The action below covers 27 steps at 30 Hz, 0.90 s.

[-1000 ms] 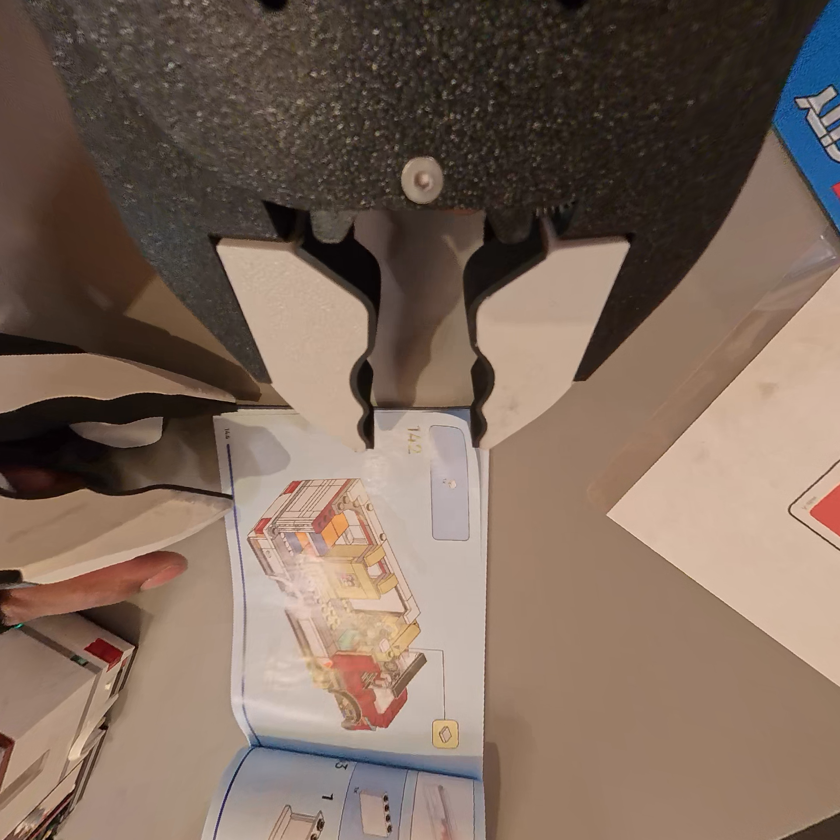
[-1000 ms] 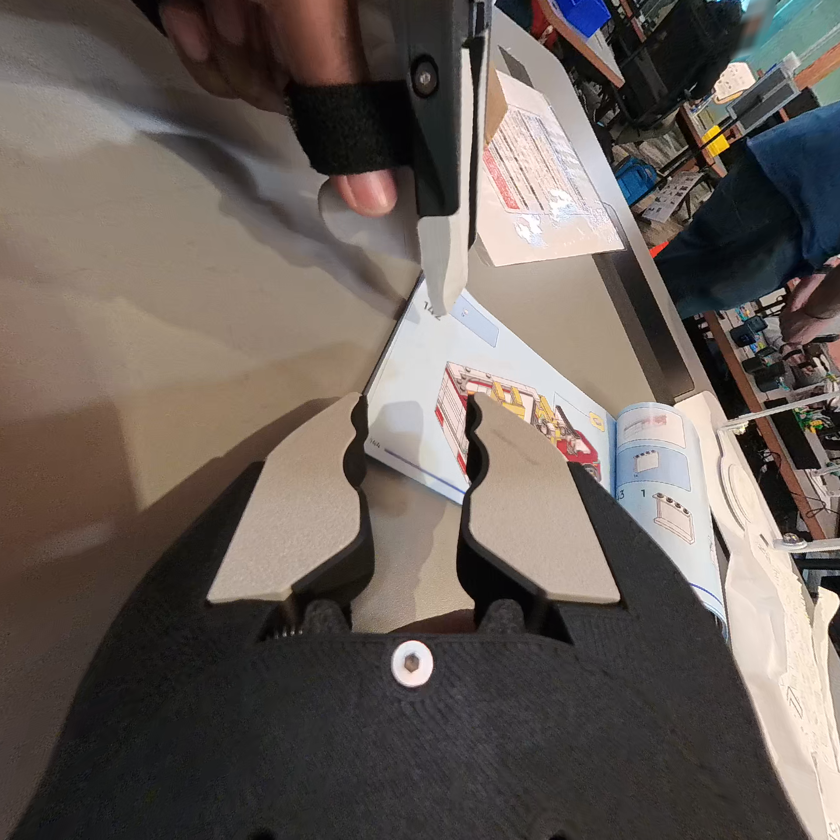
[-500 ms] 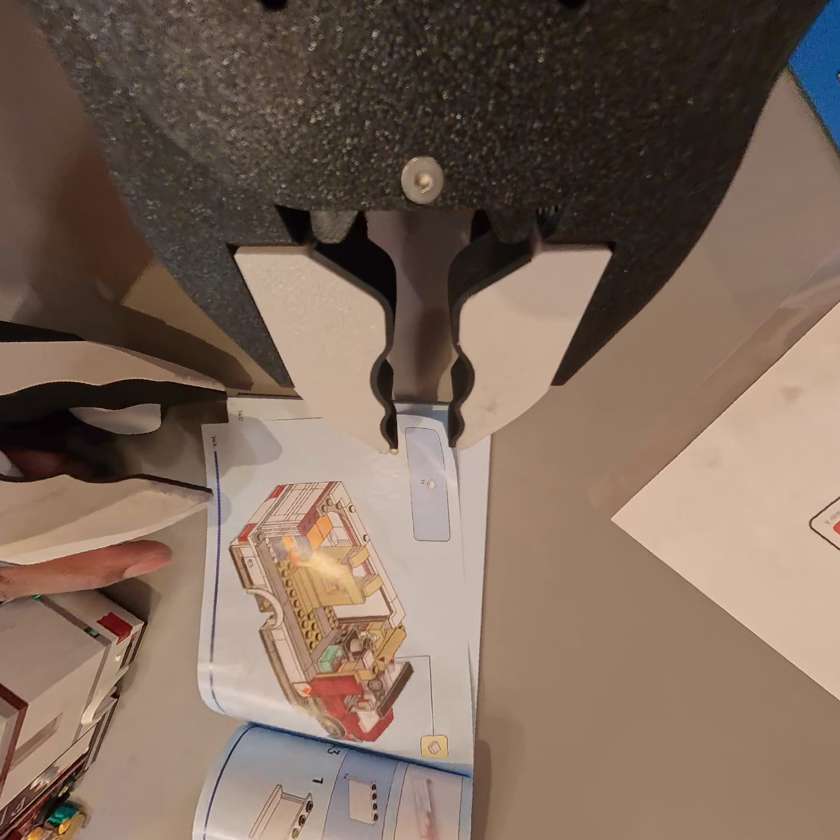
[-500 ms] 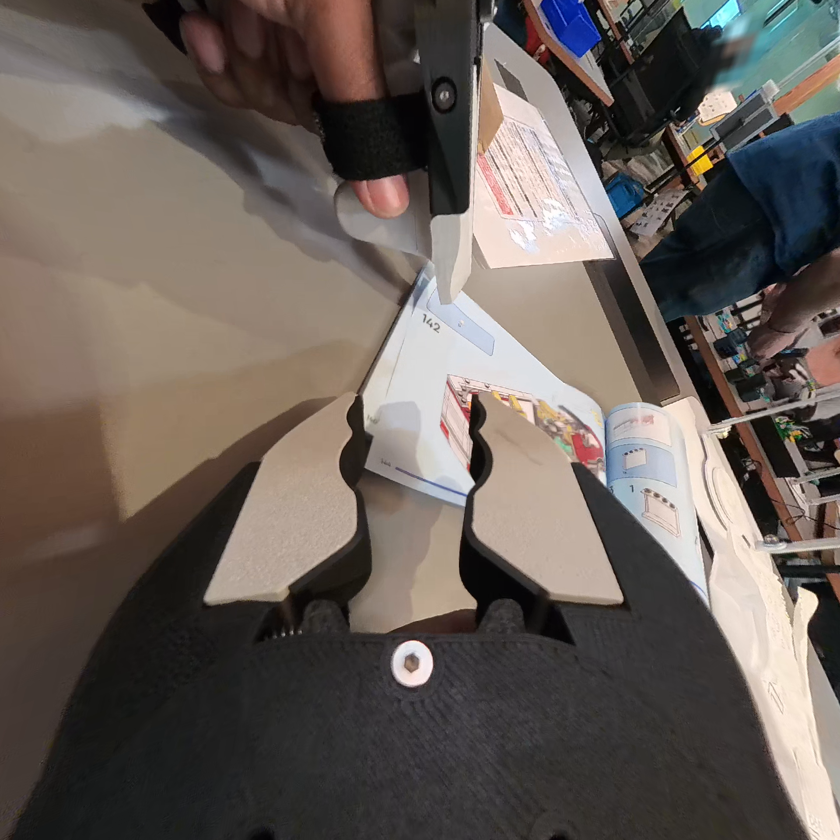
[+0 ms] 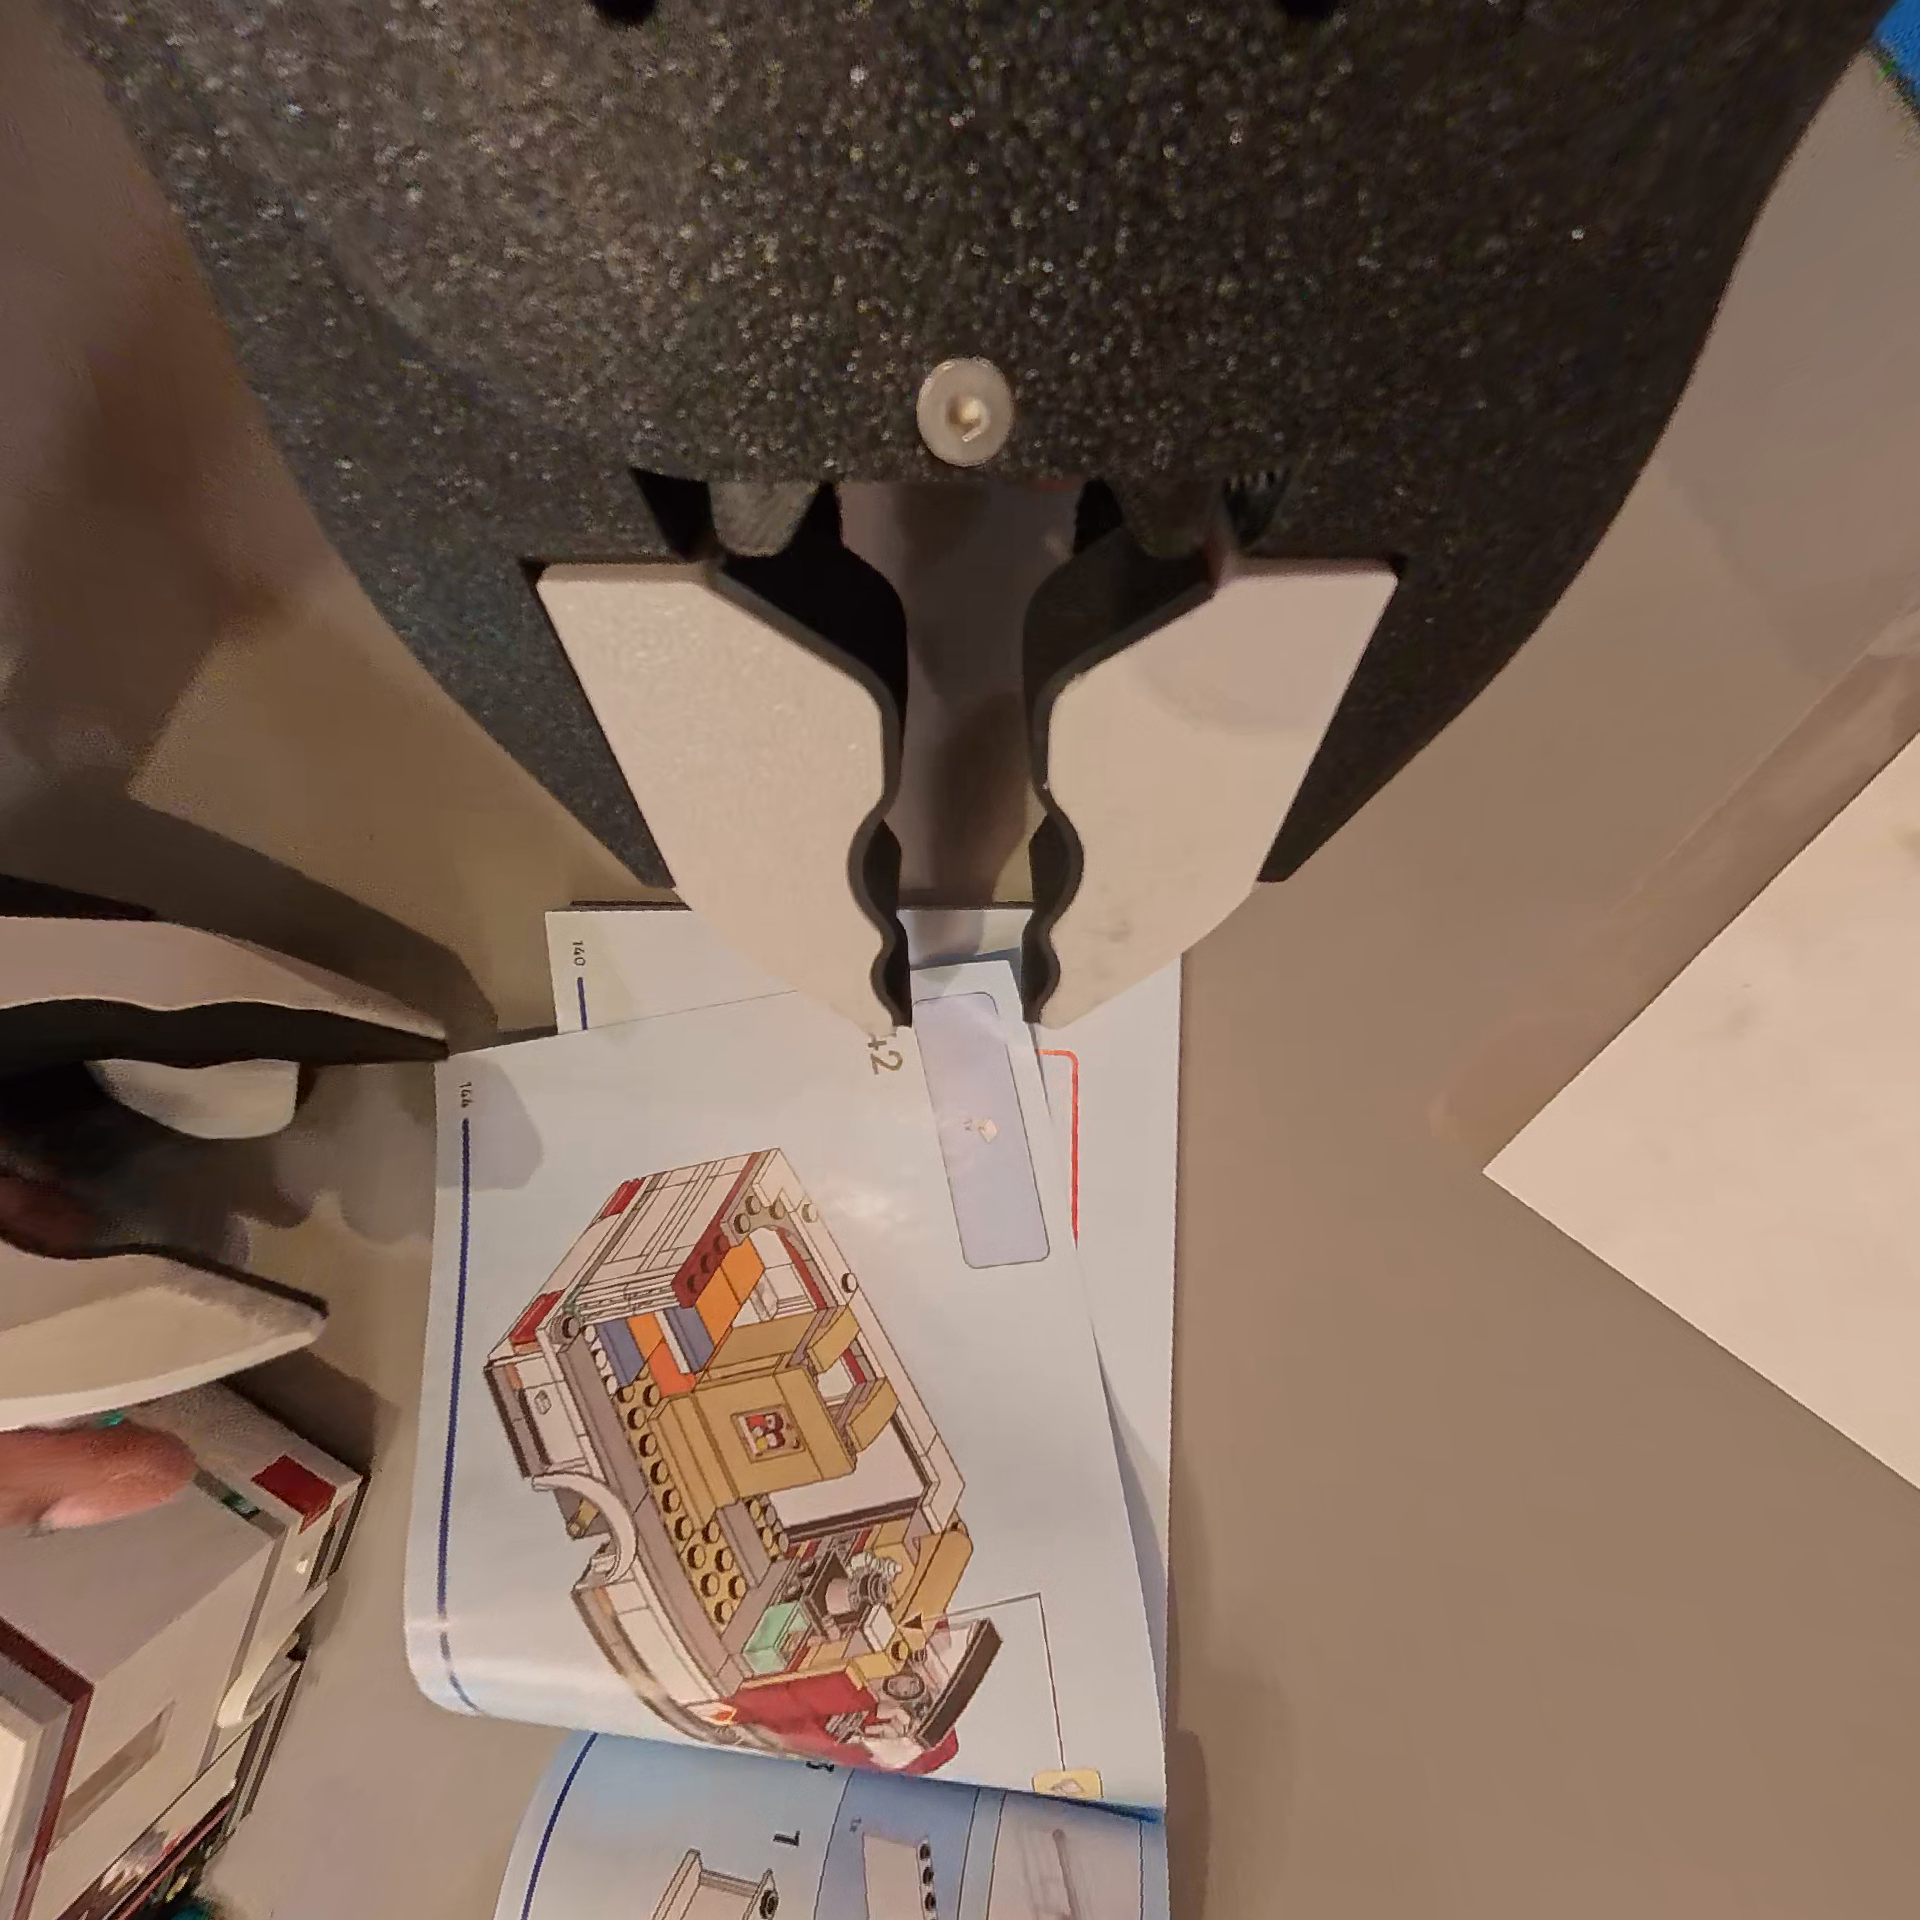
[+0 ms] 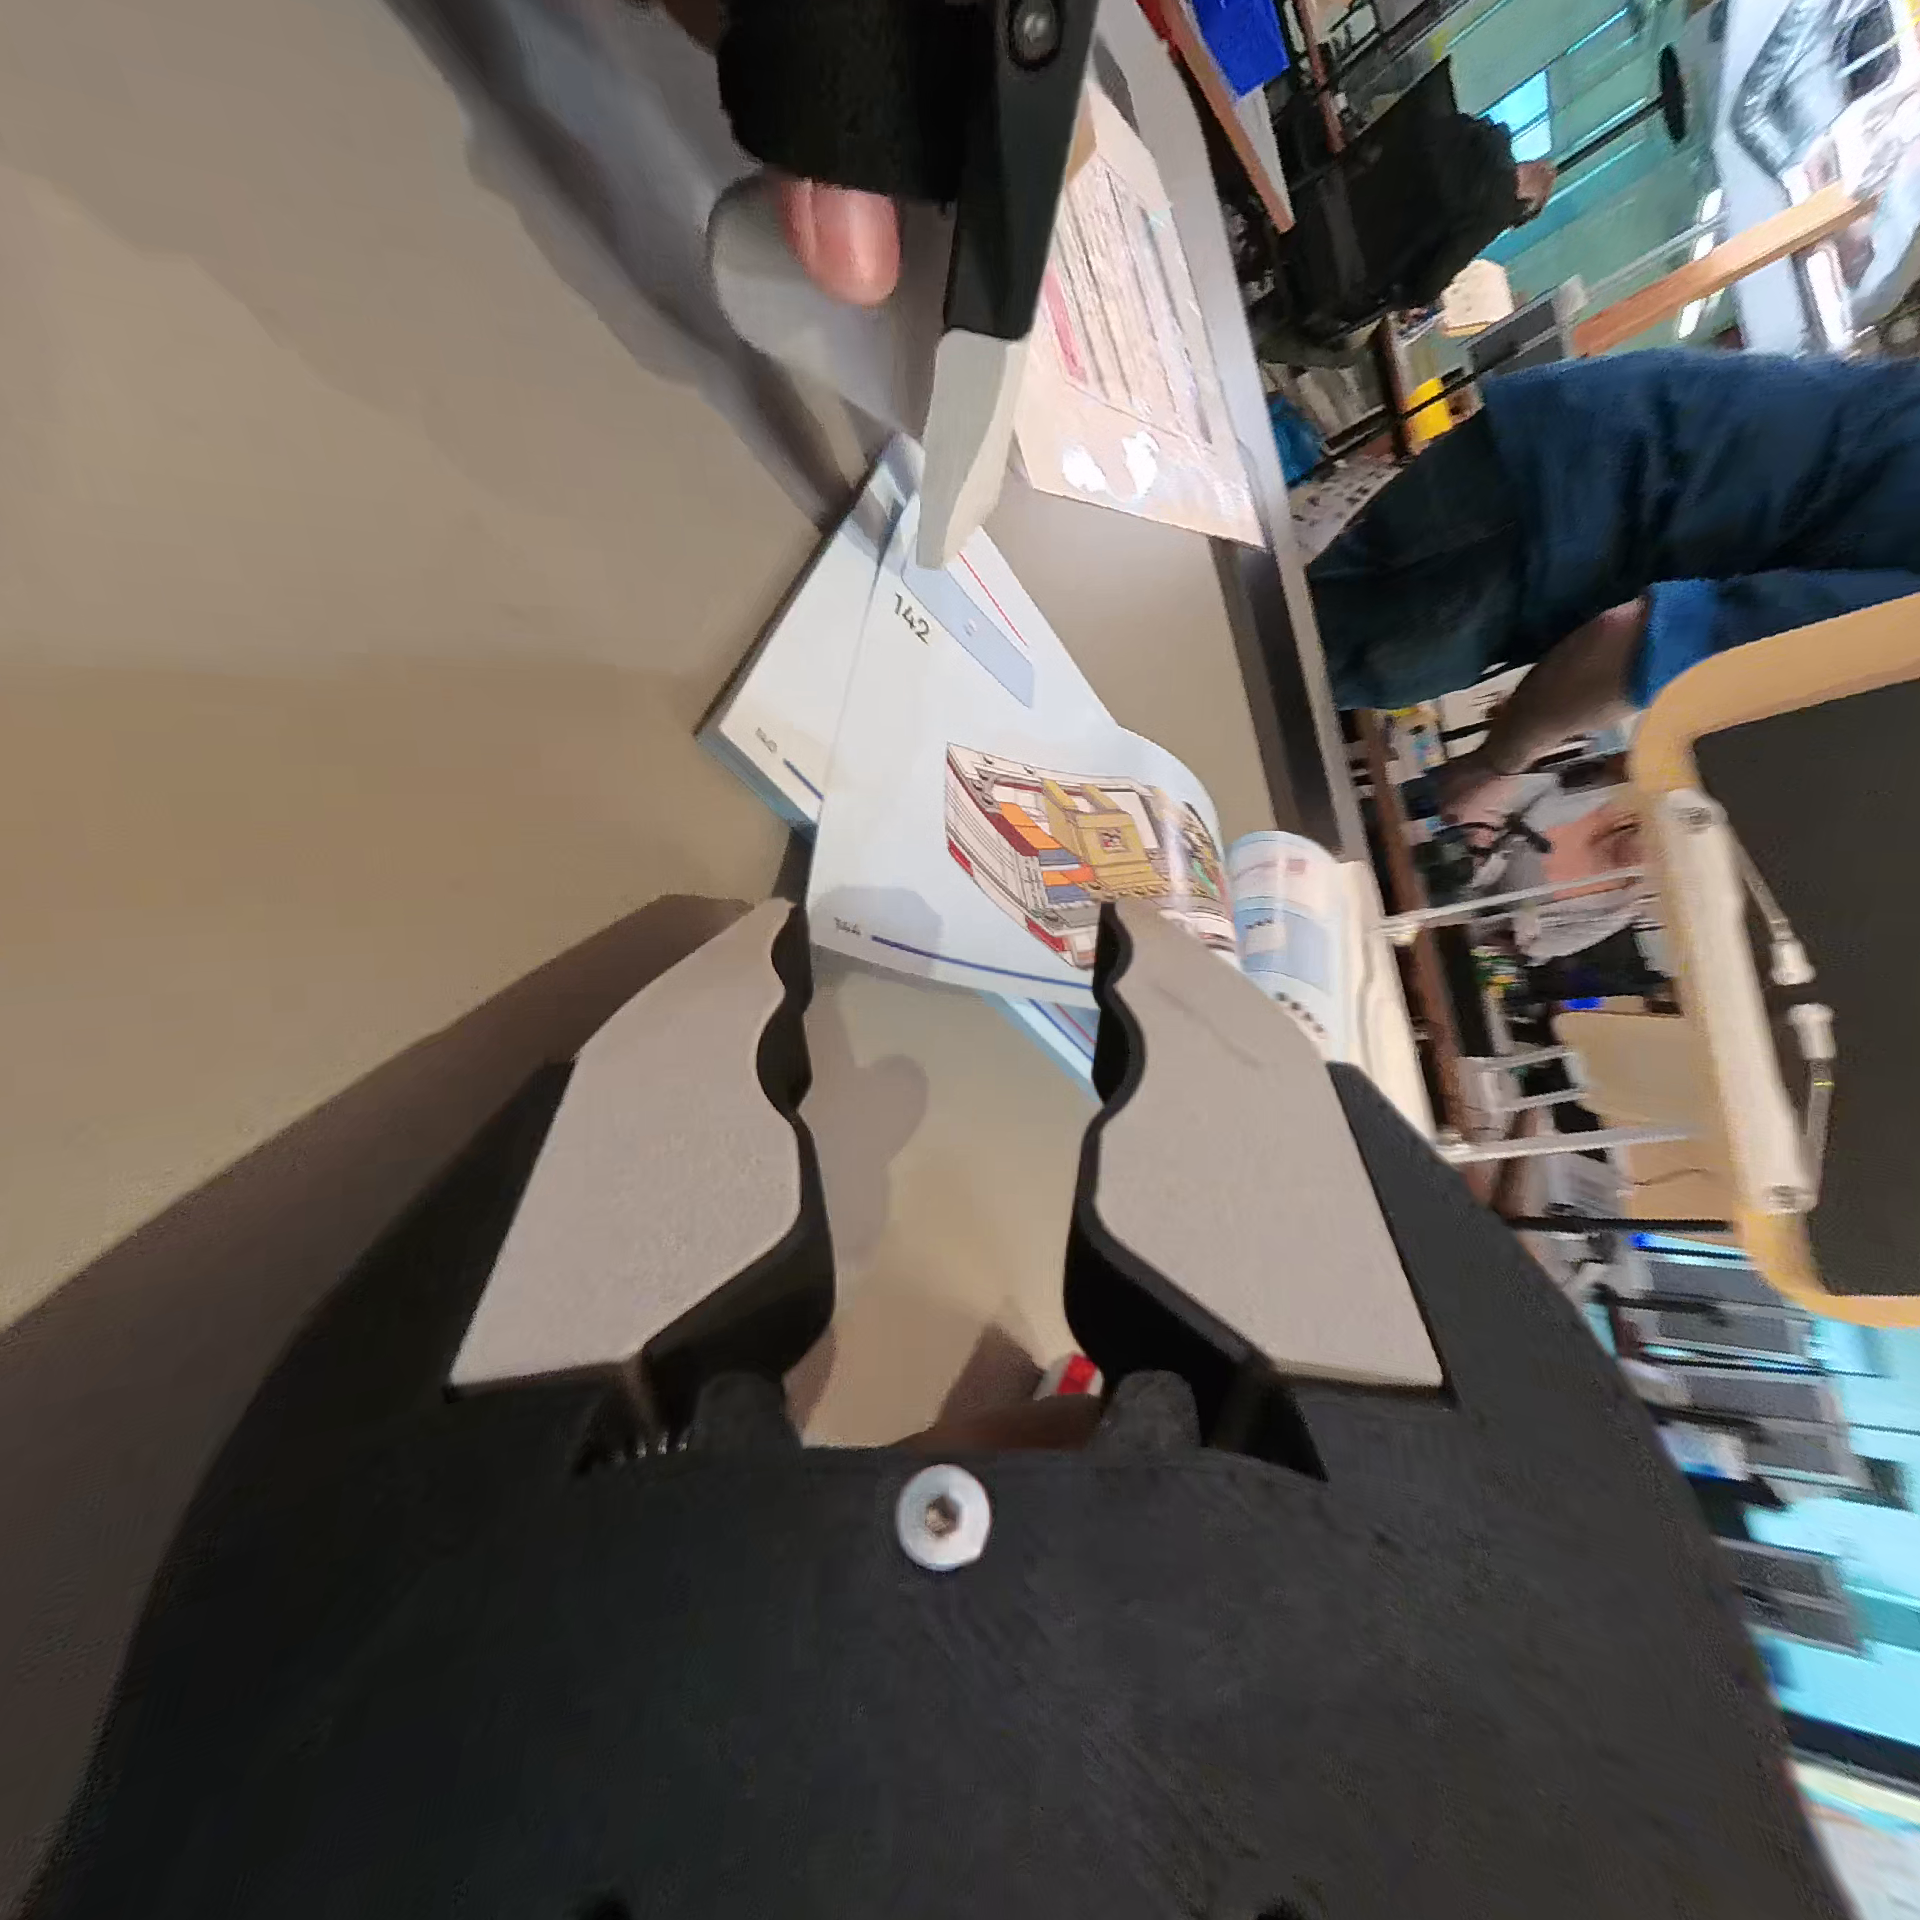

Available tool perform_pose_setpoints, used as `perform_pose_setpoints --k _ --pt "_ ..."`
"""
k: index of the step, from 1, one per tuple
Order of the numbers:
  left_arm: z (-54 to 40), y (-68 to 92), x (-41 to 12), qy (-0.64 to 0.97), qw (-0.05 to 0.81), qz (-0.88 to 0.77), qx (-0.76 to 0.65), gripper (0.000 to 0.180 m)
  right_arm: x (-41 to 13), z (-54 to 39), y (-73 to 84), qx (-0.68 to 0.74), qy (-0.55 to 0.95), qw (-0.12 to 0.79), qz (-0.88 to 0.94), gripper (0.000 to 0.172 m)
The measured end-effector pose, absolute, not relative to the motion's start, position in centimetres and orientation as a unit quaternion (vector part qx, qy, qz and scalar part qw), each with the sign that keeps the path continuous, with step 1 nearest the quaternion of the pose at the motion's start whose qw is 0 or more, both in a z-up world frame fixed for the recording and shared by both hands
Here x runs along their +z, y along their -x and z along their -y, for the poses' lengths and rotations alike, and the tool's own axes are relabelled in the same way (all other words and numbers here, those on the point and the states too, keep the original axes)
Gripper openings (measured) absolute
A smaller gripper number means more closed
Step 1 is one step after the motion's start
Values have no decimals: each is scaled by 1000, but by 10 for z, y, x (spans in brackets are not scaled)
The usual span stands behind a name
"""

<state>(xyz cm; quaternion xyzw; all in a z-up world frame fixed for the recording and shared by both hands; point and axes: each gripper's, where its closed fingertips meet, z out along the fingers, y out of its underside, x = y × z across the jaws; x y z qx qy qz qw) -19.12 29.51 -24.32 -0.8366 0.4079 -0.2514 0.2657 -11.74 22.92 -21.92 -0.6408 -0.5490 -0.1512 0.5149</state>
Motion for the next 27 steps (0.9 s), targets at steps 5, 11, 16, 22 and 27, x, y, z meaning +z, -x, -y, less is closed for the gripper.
perform_pose_setpoints --k 5,11,16,22,27 --pt "-294 190 -245 837 263 -409 -252 20 -226 -226 116 -206 613 486 587 52" --pt "-293 188 -245 835 261 -413 -255 20 -226 -224 113 -242 598 462 609 52" --pt "-292 187 -245 834 260 -414 -258 19 -225 -235 110 -301 565 451 622 49" --pt "-292 186 -243 830 264 -414 -264 20 -227 -232 116 -303 553 443 638 20" --pt "-298 189 -231 825 287 -398 -282 22 -212 -237 119 -288 567 467 614 0"
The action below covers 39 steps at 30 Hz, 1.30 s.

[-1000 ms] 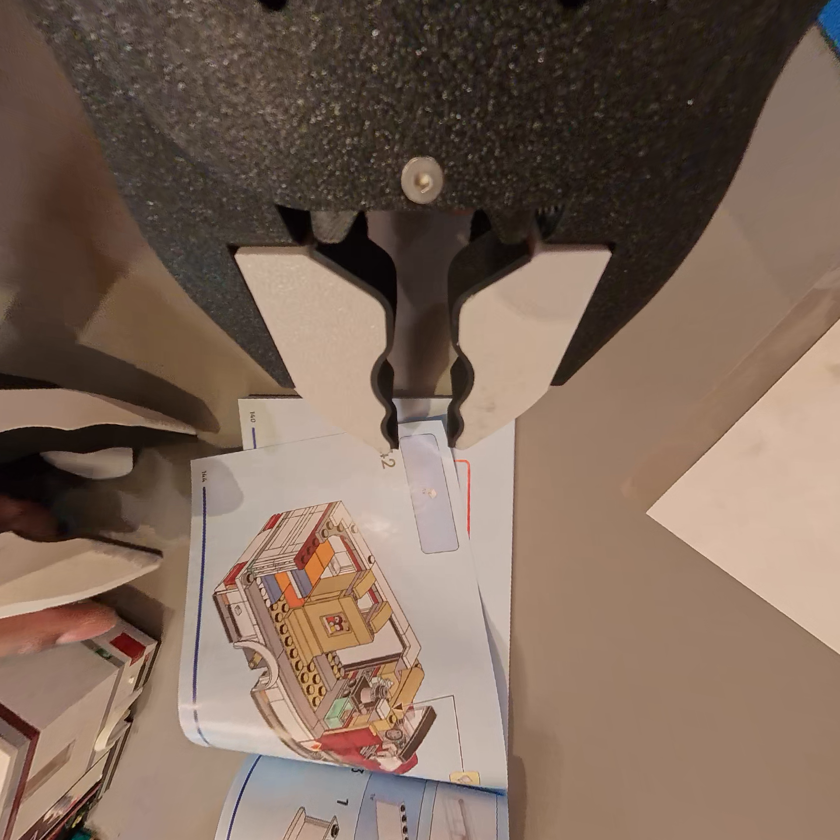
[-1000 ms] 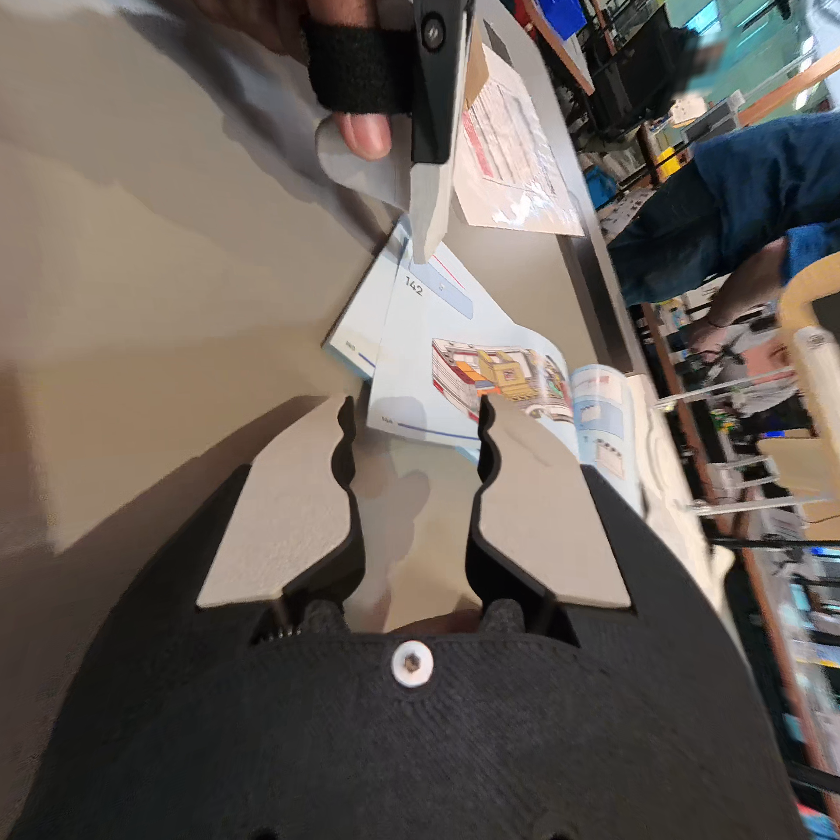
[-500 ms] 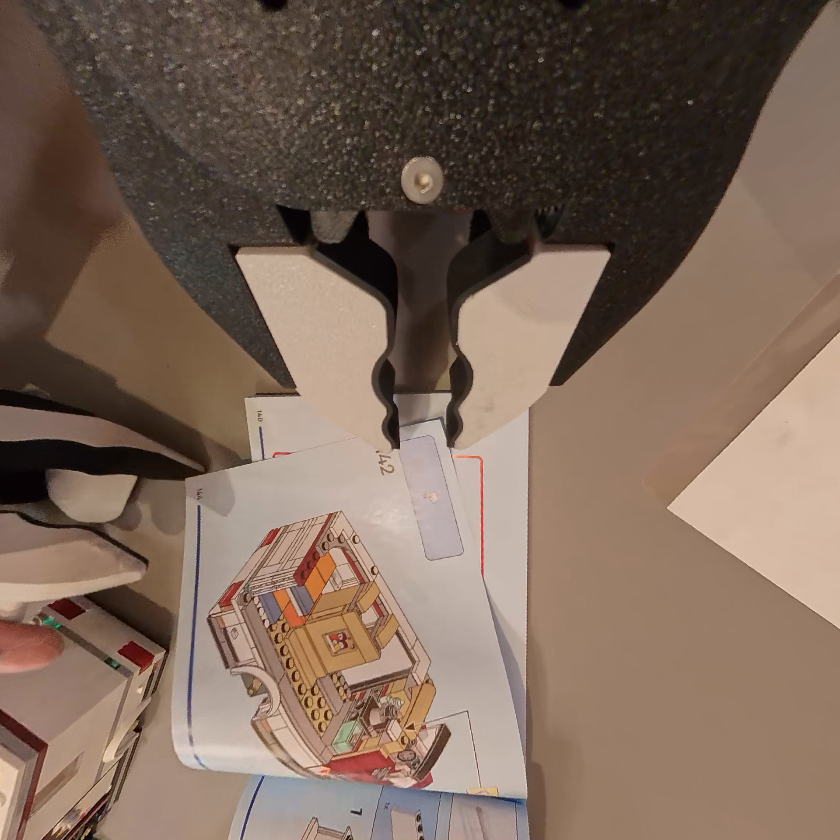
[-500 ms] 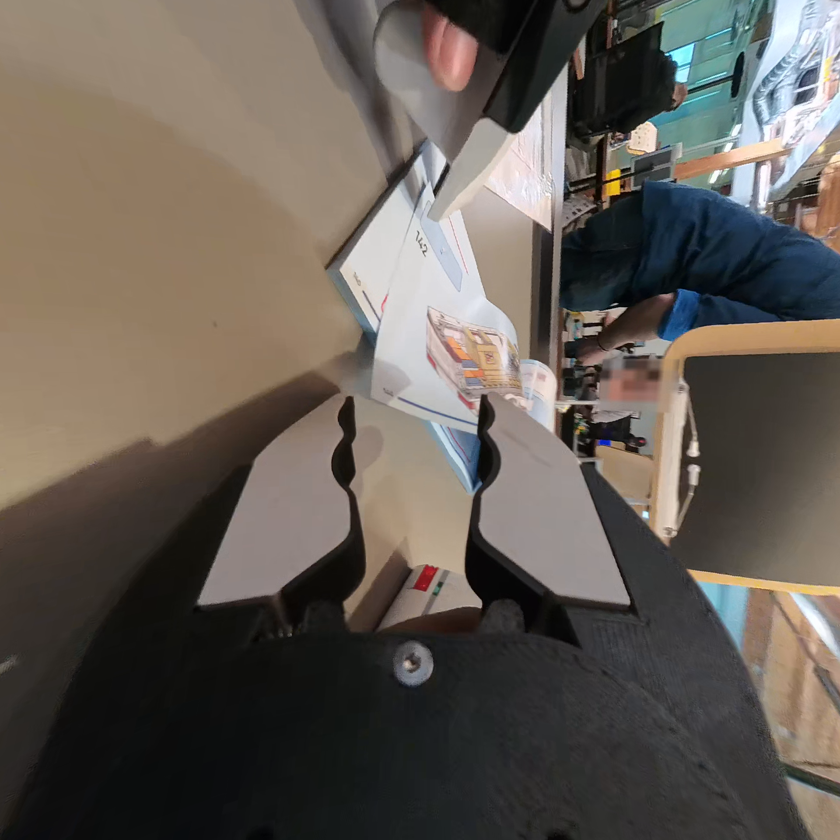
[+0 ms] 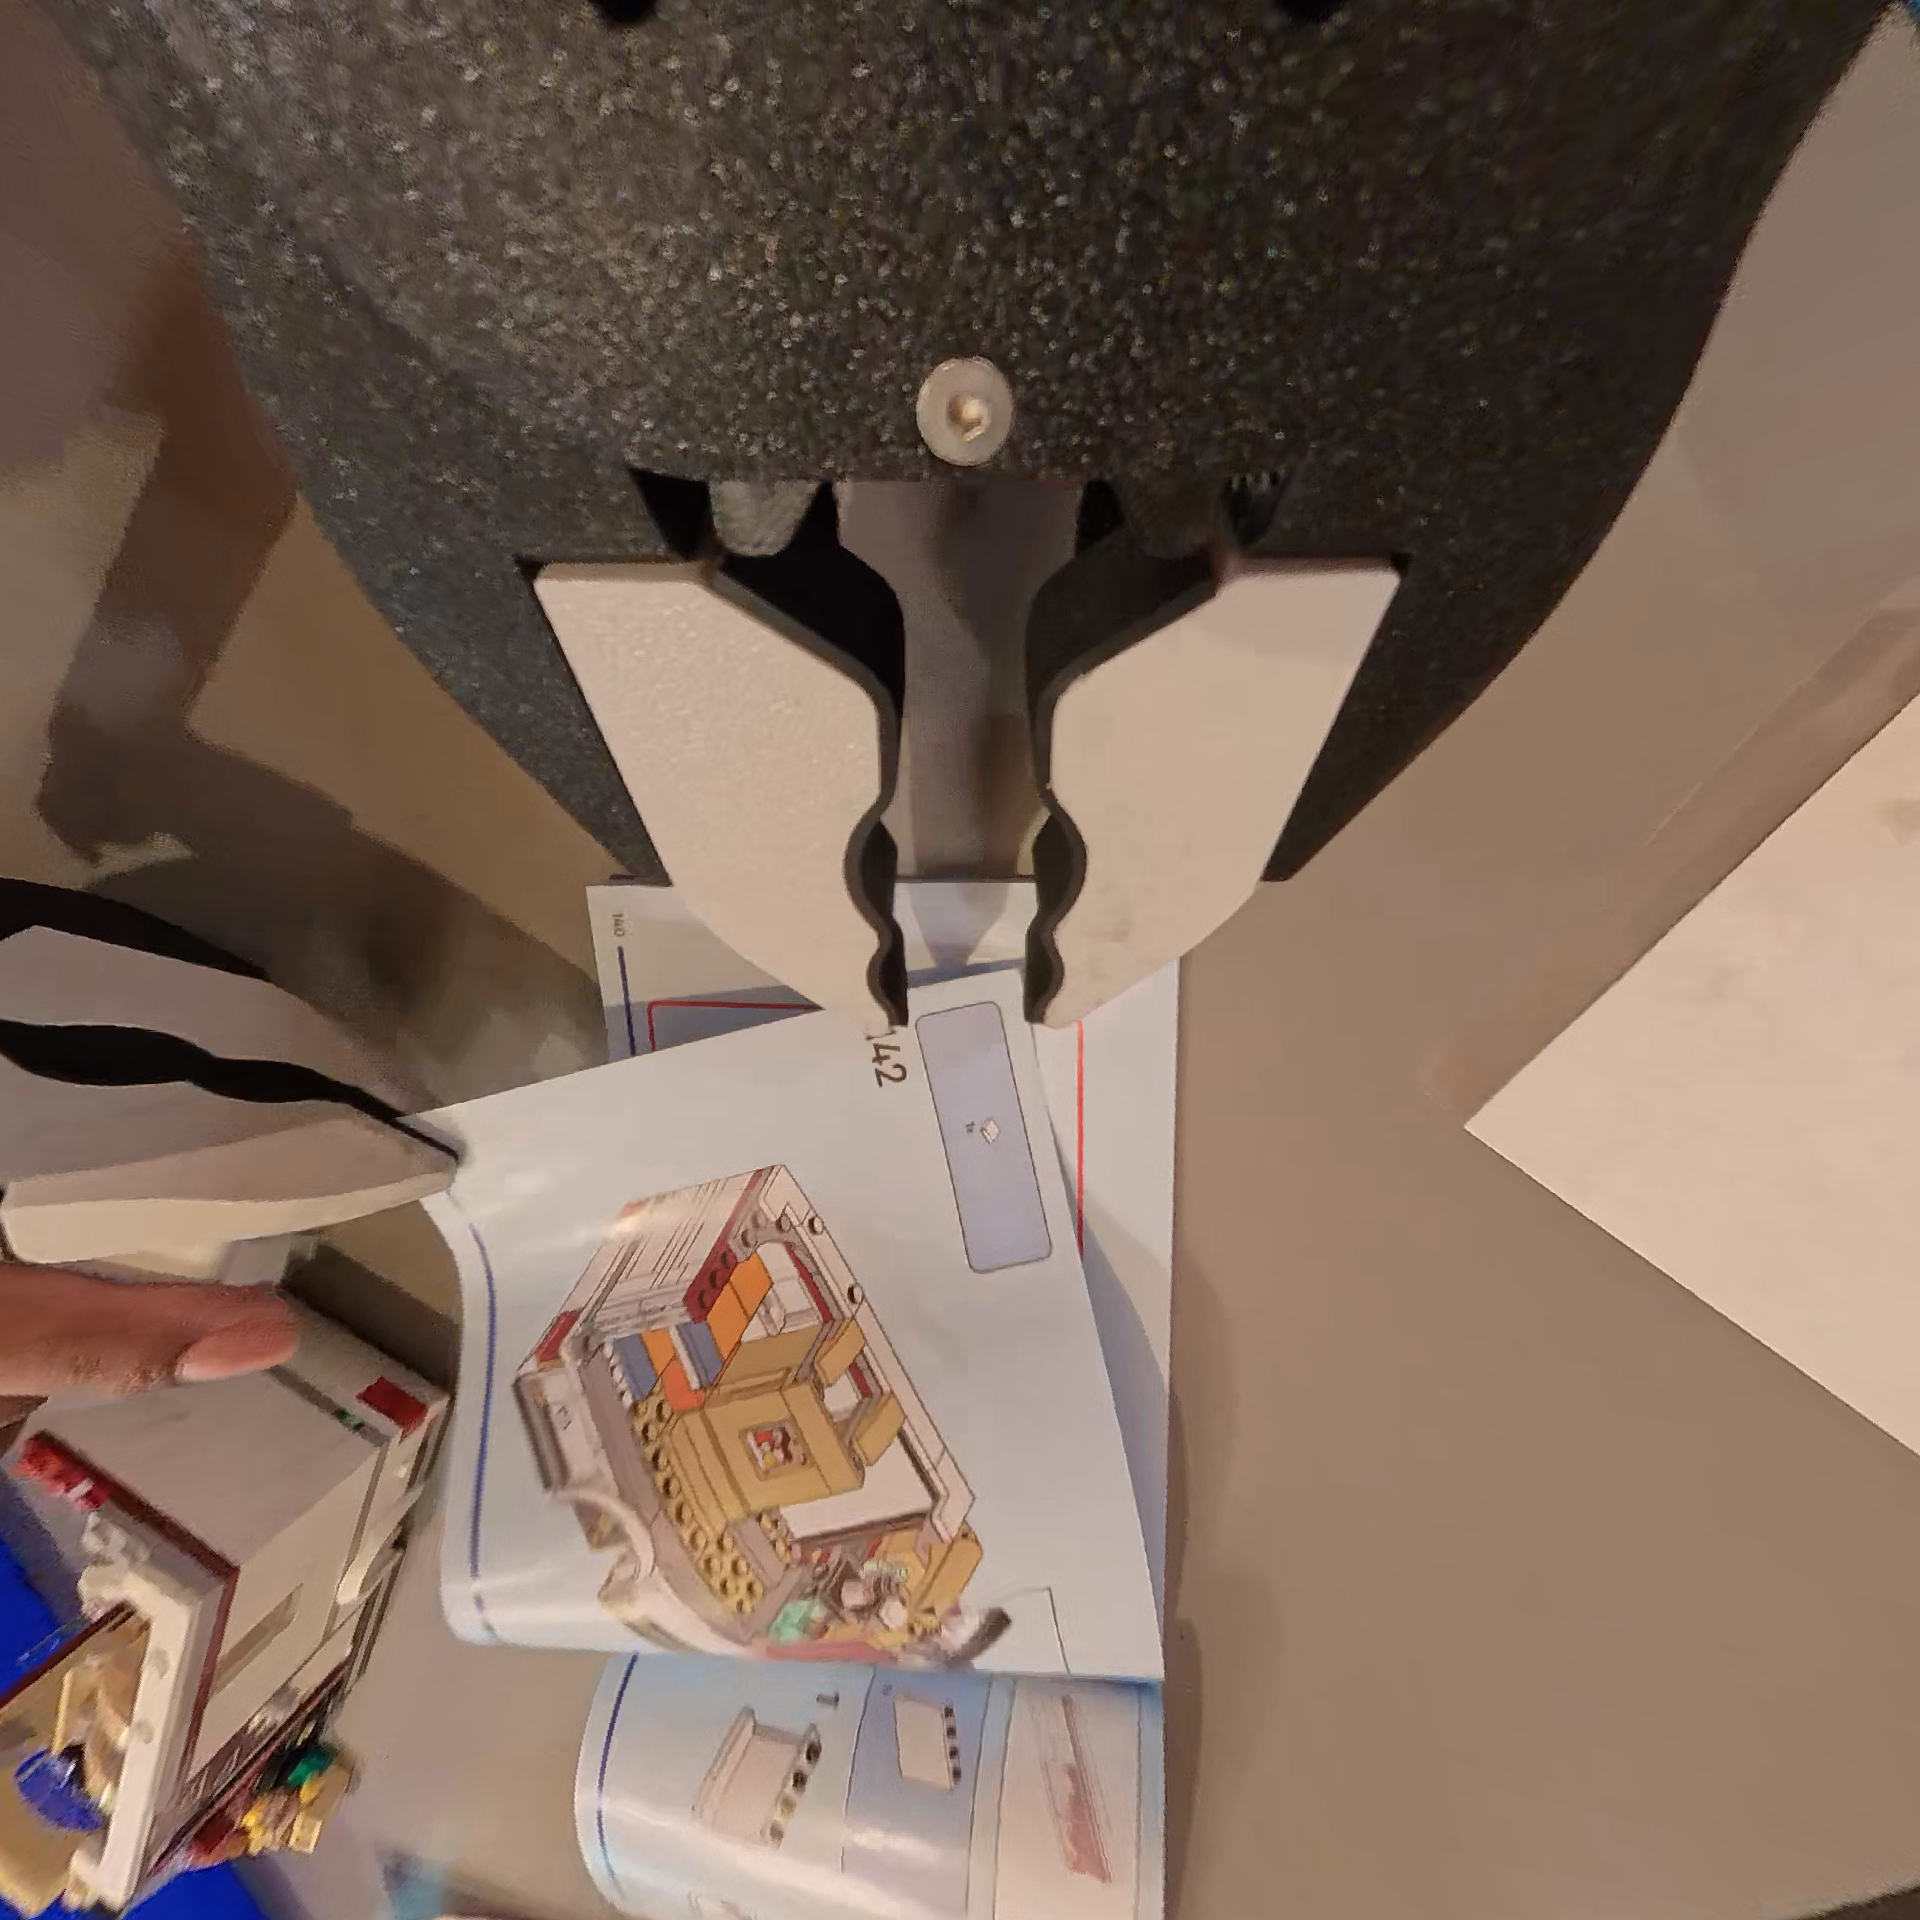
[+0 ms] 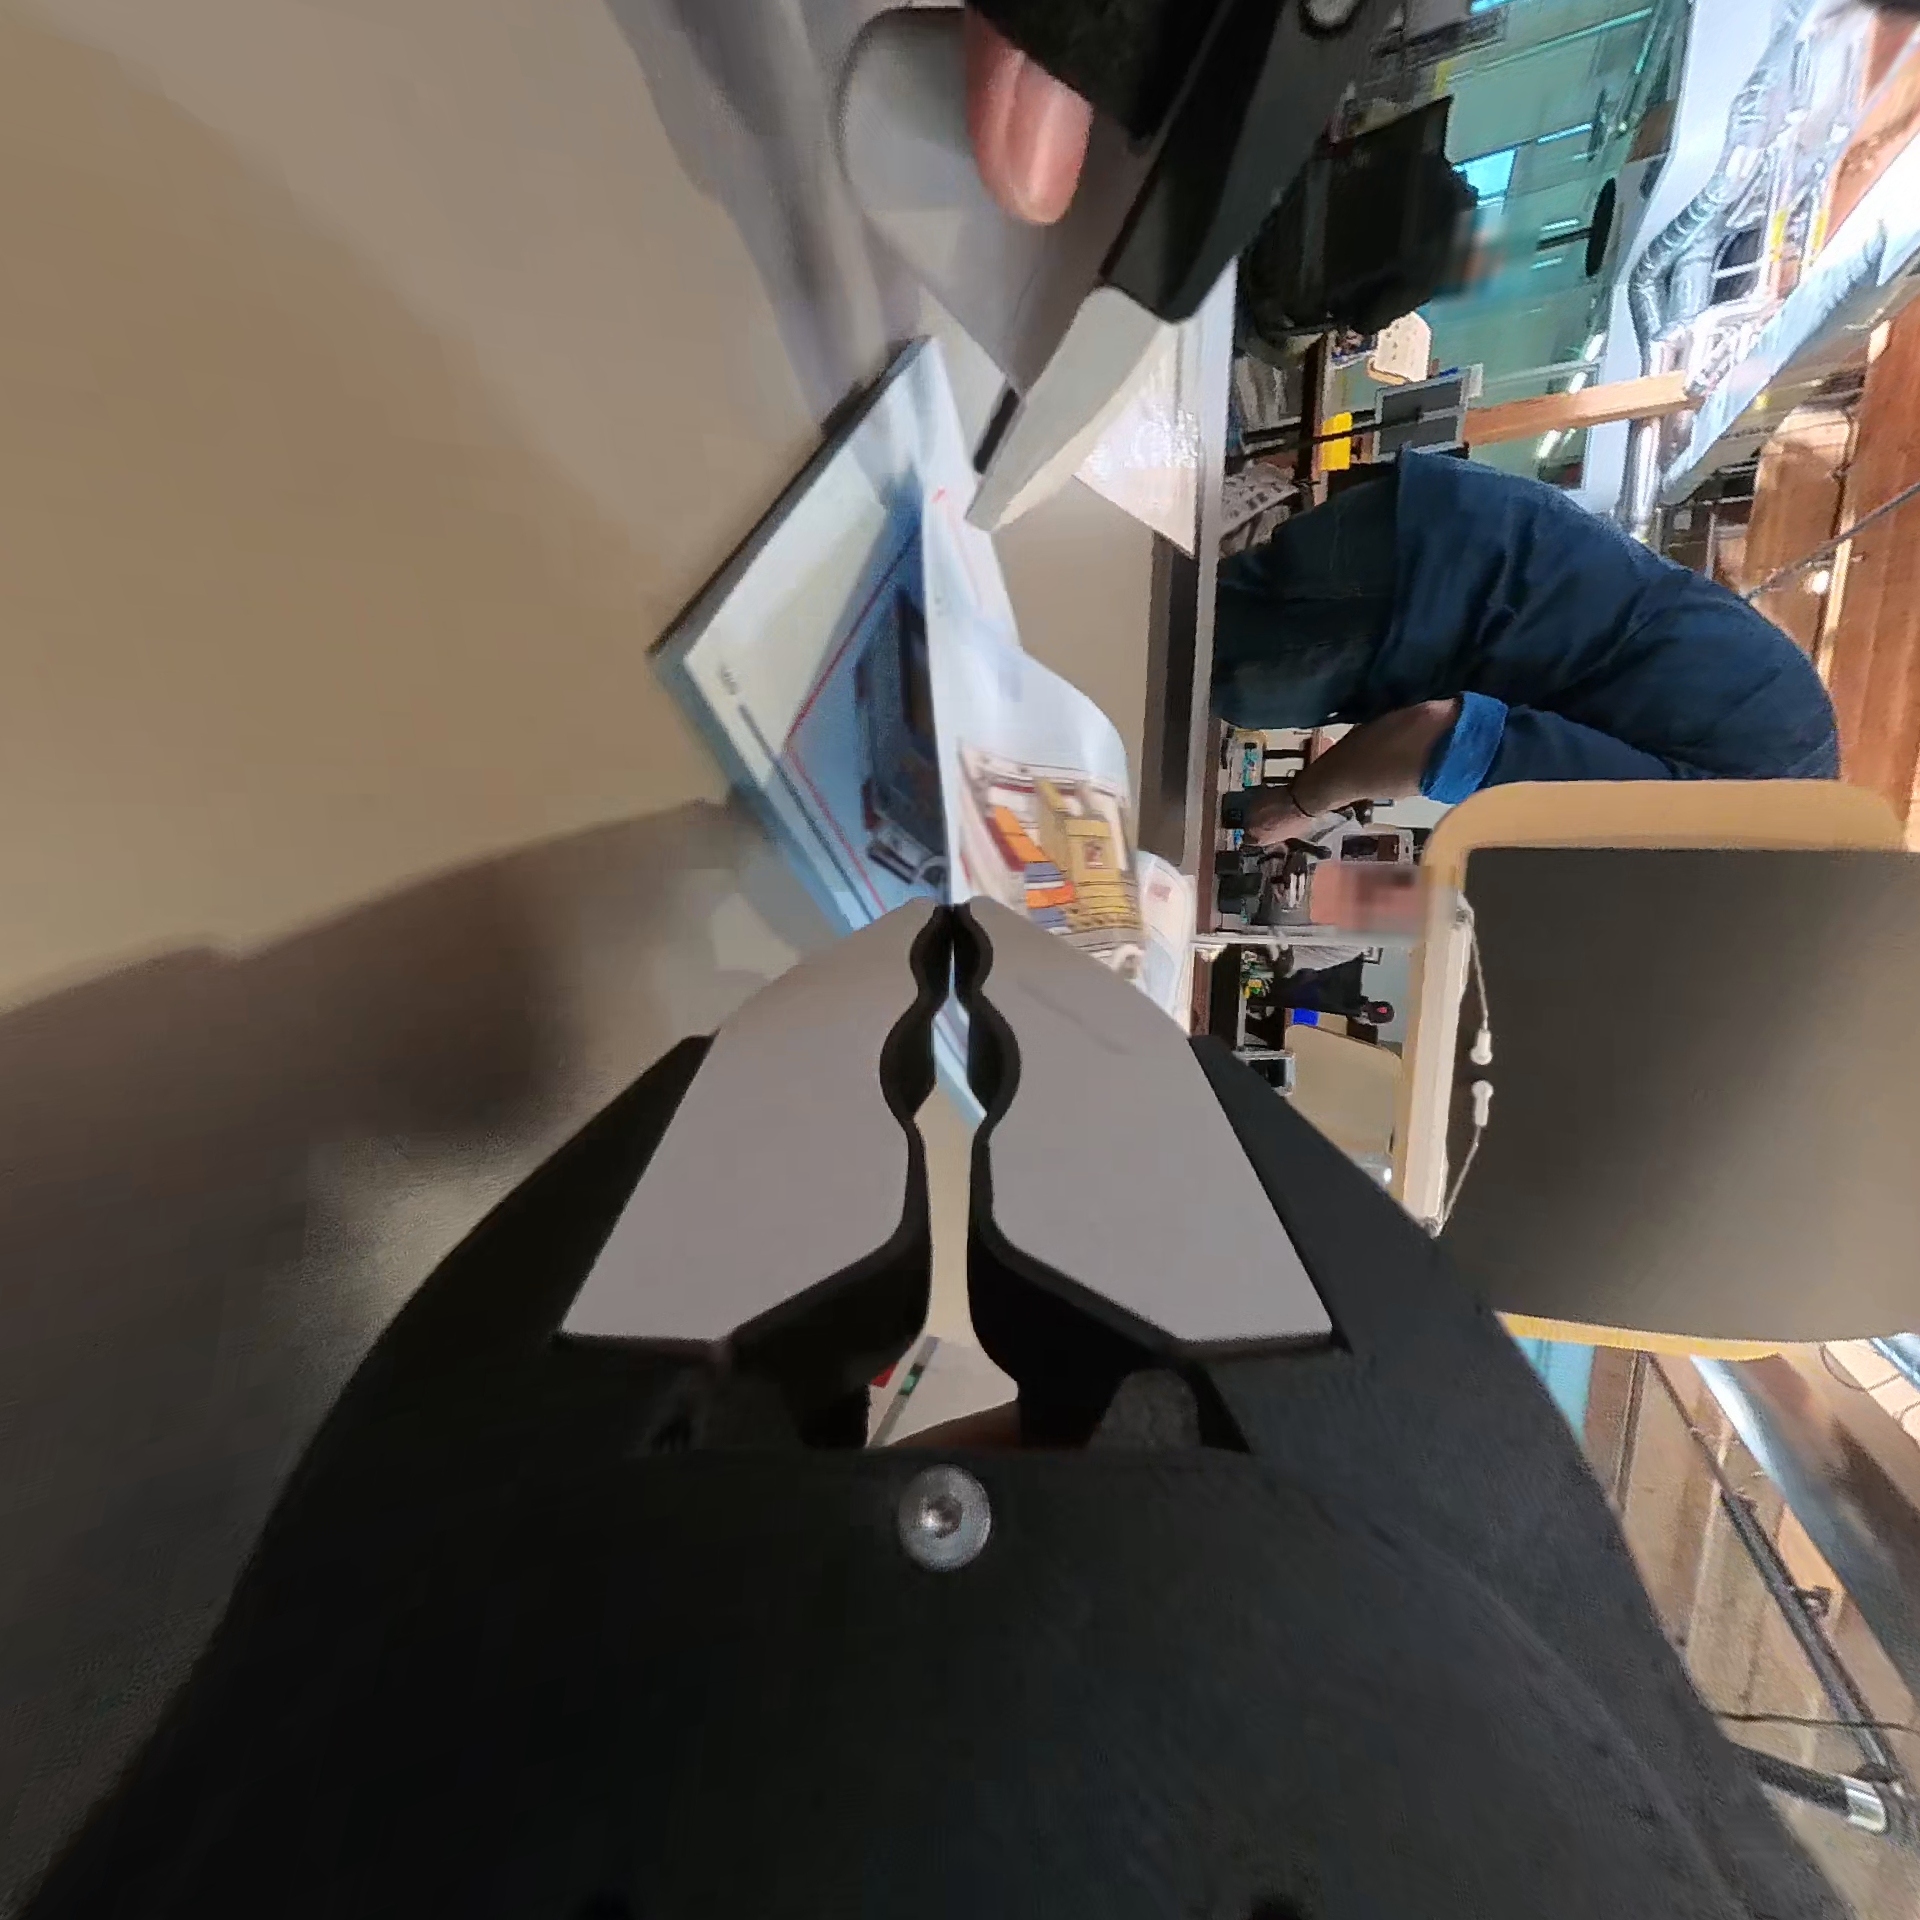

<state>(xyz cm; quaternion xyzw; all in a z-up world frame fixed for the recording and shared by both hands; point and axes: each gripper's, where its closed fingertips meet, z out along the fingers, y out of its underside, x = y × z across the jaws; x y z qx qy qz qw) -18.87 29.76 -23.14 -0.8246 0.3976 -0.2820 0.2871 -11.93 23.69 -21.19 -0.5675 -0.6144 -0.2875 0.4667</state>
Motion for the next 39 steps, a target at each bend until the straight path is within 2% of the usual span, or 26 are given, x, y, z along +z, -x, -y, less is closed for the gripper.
perform_pose_setpoints --k 4,13,19,26,39 --pt "-305 192 -214 815 322 -369 -309 23 -197 -243 118 -283 574 488 594 0" --pt "-336 211 -164 779 426 -229 -399 38 -153 -262 98 -248 616 538 520 0" --pt "-328 202 -177 790 406 -273 -369 40 -126 -283 61 -226 654 555 462 0" --pt "-313 176 -203 802 361 -335 -339 40 -102 -312 6 -277 668 564 399 0" --pt "-307 169 -209 801 349 -354 -333 40 -114 -326 -16 -282 685 553 381 1"
